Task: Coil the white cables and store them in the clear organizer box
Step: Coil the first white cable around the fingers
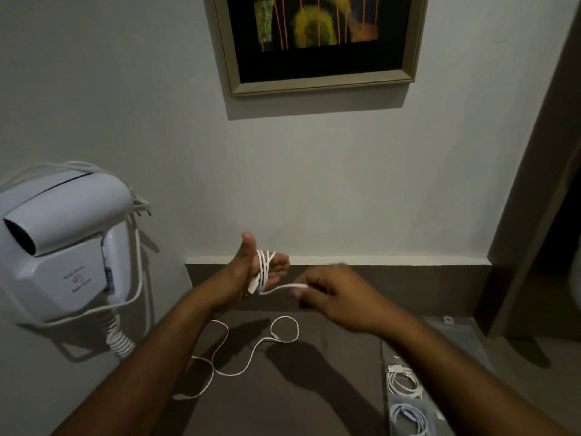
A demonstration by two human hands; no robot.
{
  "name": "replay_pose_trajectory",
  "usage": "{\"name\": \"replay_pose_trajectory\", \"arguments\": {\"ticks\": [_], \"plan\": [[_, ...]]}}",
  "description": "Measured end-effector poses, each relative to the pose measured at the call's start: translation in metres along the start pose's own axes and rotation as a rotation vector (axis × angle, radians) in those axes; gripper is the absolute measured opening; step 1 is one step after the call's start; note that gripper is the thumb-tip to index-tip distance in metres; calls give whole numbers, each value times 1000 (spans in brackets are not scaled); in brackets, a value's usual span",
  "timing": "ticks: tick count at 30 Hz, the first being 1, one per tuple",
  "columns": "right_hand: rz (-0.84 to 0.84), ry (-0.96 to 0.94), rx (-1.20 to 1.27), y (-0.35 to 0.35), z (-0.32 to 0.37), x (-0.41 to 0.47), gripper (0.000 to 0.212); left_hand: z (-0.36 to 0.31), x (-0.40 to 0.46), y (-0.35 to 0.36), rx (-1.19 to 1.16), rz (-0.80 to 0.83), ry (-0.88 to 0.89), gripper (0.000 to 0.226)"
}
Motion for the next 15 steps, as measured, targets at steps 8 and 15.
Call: {"name": "replay_pose_trajectory", "arguments": {"ticks": [8,15], "plan": [[-34,-61,368,-37,-14,22,9,-12,-11,47,-302,493,31,143],[5,206,627,52,-17,1,33,-28,-4,22,-586,307,244,140]]}}
Point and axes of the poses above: each hand's wrist, its own x-axis towards the middle knuckle, its own y-axis out of the palm, z = x × y, the point moved 3 cm from there along x, towards the middle knuckle, and after that the axes turned 5 degrees about z, right-handed, at the moved point
